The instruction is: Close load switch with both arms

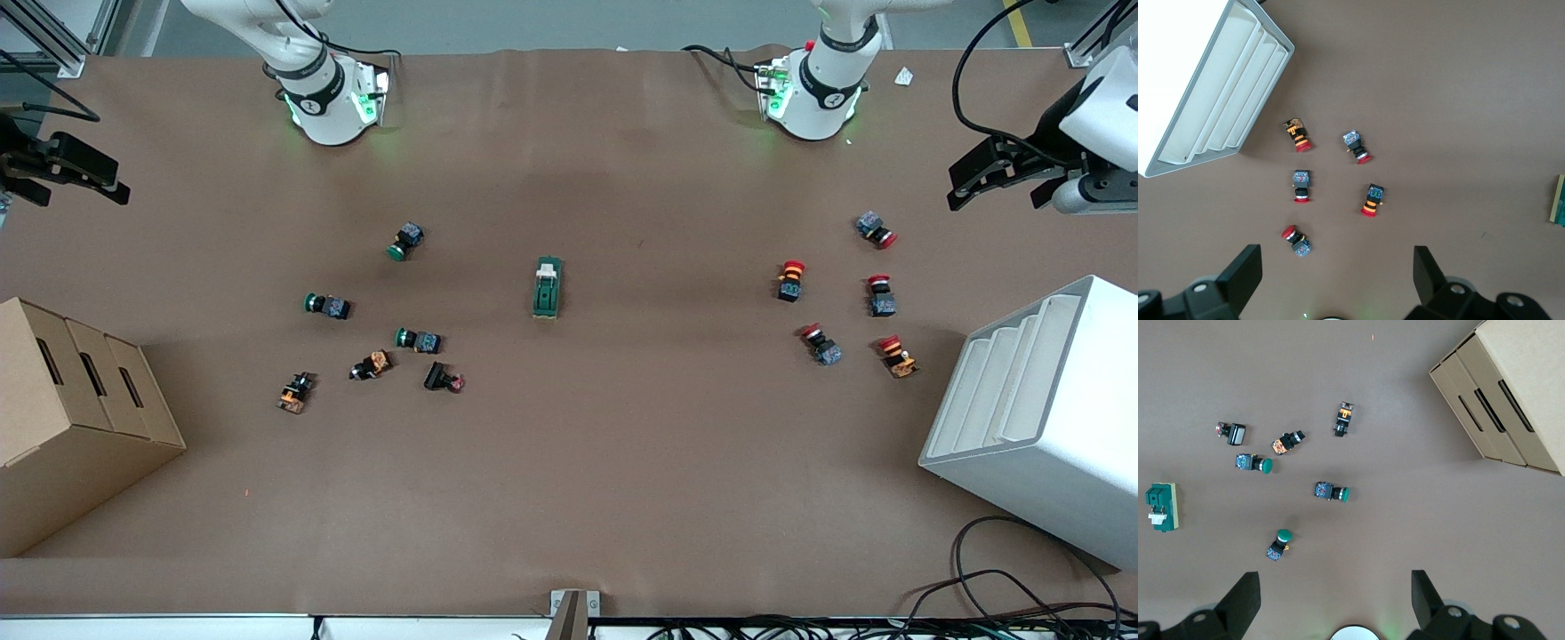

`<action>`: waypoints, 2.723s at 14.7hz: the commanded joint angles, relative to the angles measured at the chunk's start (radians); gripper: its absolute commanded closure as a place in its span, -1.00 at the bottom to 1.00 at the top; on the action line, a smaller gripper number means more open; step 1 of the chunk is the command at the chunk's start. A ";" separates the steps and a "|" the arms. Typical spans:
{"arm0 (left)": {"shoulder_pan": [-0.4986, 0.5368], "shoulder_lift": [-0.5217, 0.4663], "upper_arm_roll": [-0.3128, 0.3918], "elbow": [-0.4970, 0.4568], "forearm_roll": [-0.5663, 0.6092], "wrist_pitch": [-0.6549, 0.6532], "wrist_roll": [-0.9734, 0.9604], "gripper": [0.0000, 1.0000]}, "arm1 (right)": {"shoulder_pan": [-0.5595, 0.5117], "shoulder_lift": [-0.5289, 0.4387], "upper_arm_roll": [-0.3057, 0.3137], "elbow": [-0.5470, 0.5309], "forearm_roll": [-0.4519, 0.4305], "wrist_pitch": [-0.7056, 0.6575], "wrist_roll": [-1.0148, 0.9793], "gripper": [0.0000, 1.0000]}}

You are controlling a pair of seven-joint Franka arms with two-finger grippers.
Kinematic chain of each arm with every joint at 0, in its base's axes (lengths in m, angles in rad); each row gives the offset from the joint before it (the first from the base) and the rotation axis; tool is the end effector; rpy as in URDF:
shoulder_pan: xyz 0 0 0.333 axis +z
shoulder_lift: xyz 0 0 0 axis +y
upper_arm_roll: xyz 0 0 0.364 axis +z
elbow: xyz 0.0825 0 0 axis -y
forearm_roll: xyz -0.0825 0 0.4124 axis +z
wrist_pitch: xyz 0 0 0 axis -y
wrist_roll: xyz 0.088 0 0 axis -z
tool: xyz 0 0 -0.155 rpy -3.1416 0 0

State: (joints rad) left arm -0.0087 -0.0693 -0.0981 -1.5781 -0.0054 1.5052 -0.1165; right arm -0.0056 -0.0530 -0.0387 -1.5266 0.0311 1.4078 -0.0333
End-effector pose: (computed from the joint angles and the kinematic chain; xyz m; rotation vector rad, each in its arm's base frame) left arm 0.5477 -0.0616 0.6542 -3.1397 -0.0151 0.0059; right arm 0.5428 -0.0195 0.6626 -3.1046 0.0106 0.1002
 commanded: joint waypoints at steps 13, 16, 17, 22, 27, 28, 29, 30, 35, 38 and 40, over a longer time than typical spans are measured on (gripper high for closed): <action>-0.017 0.009 -0.285 -0.178 -0.019 0.177 -0.254 -1.00 | 0.002 -0.025 0.017 -0.021 0.007 -0.015 0.099 -1.00; -0.019 0.032 -0.428 -0.278 -0.019 0.335 -0.487 -1.00 | 0.047 -0.022 0.017 -0.053 0.009 -0.004 0.176 -1.00; -0.019 0.036 -0.471 -0.310 -0.019 0.378 -0.562 -1.00 | 0.068 -0.019 0.017 -0.061 0.010 0.006 0.219 -1.00; -0.036 0.063 -0.687 -0.477 -0.004 0.661 -0.909 -1.00 | 0.180 0.005 0.017 -0.148 0.084 0.133 0.433 -1.00; -0.178 0.176 -0.709 -0.580 0.175 0.897 -1.172 -0.99 | 0.320 0.131 0.017 -0.165 0.164 0.252 0.692 -1.00; -0.210 0.222 -0.710 -0.574 0.270 0.899 -1.231 -0.99 | 0.355 0.157 0.017 -0.165 0.165 0.269 0.719 -1.00; -0.230 0.261 -0.710 -0.571 0.370 0.909 -1.291 -0.98 | 0.383 0.183 0.017 -0.165 0.167 0.292 0.733 -1.00; -0.246 0.305 -0.709 -0.569 0.463 0.926 -1.357 -0.97 | 0.407 0.212 0.017 -0.167 0.168 0.309 0.760 -1.00; -0.359 0.509 -0.709 -0.536 0.966 0.934 -1.731 -0.97 | 0.528 0.341 0.016 -0.171 0.237 0.474 0.920 -1.00; -0.407 0.589 -0.703 -0.536 1.250 0.899 -1.873 -0.97 | 0.596 0.416 0.017 -0.171 0.239 0.597 1.030 -1.00; -0.428 0.635 -0.703 -0.527 1.384 0.815 -1.942 -0.97 | 0.640 0.461 0.017 -0.191 0.240 0.676 1.096 -1.00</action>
State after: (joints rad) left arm -0.4121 0.5156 -0.8040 -2.1402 1.2689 2.3871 -2.0124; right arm 0.5889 0.3760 -0.0105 -1.7014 0.2536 2.0210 0.9982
